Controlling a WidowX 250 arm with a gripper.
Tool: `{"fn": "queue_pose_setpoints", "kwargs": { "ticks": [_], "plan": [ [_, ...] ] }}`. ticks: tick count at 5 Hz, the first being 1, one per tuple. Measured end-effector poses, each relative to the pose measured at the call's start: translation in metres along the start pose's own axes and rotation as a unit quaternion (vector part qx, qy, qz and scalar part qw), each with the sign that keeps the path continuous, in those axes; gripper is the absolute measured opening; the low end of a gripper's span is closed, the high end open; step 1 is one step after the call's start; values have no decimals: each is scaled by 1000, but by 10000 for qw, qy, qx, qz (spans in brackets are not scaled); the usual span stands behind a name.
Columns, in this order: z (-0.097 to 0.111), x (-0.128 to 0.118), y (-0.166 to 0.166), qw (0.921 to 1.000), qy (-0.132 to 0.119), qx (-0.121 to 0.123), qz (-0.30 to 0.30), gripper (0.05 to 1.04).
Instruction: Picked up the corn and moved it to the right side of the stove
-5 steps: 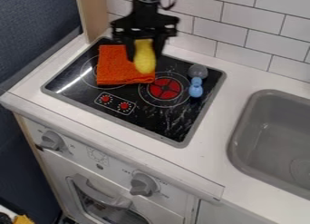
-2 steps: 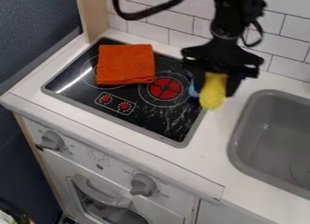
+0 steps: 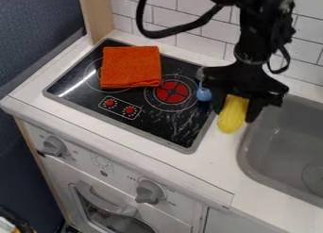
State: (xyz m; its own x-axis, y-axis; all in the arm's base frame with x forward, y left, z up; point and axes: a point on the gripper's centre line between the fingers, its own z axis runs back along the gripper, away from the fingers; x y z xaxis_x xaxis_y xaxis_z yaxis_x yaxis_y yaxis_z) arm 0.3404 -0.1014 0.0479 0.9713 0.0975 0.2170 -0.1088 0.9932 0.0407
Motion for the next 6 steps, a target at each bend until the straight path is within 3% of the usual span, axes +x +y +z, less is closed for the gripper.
{"fn": "queue_pose_setpoints", "kwargs": {
  "ticks": [1,3,4,5,6],
  "plan": [
    [-15,-7,3,9997,130,153,-110,642],
    [-29,-14,-1,9987,394,-26,-320,642],
    [-30,-13,1,9986,439,54,-295,680],
    [-30,-16,3,9980,526,101,-327,959],
    [-29,-15,3,9981,502,114,-324,1011]
  ]
}}
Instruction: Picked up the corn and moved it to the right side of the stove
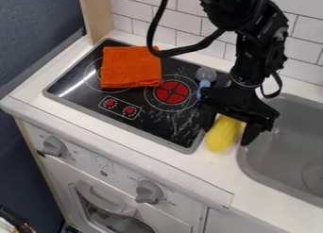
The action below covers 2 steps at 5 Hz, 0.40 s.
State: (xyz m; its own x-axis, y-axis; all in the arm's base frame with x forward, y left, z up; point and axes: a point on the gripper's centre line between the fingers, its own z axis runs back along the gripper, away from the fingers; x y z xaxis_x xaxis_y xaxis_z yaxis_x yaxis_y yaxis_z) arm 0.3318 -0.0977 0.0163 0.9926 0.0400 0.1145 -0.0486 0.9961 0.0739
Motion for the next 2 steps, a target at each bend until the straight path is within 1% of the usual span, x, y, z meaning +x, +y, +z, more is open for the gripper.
{"fn": "queue_pose_setpoints", "kwargs": {
  "ticks": [2],
  "plan": [
    [3,-2,0,10000,44,-18,24,1001]
  ]
}}
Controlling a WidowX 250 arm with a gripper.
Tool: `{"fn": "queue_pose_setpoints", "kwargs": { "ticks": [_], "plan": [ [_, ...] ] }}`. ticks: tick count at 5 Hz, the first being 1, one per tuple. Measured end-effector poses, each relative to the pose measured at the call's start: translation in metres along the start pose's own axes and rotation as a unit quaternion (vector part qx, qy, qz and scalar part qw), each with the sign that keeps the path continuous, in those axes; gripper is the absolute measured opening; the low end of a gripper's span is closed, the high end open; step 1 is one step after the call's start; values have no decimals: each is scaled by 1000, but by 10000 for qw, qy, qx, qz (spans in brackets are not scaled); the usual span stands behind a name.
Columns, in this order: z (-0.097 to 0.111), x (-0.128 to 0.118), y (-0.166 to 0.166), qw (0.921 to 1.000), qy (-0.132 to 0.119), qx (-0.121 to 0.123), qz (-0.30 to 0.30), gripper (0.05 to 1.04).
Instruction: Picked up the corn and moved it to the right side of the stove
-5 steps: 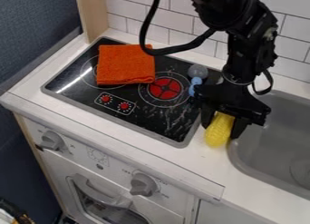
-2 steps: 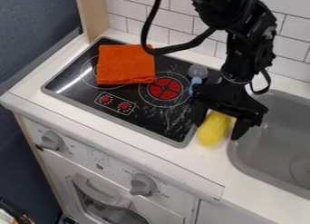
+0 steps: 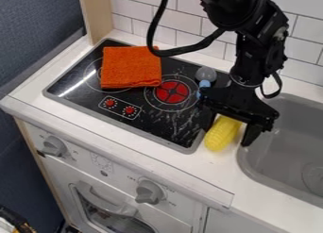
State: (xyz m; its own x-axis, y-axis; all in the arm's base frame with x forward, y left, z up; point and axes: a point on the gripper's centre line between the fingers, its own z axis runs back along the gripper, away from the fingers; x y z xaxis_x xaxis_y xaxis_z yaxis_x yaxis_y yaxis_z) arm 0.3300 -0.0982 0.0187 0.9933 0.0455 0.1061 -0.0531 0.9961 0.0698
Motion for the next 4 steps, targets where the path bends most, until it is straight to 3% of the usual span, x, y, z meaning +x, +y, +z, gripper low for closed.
{"fn": "queue_pose_setpoints", "kwargs": {
  "ticks": [2,4],
  "plan": [
    [38,11,6,9984,-434,-327,166,1001],
    [62,7,13,9968,-707,-345,144,1001]
  ]
}}
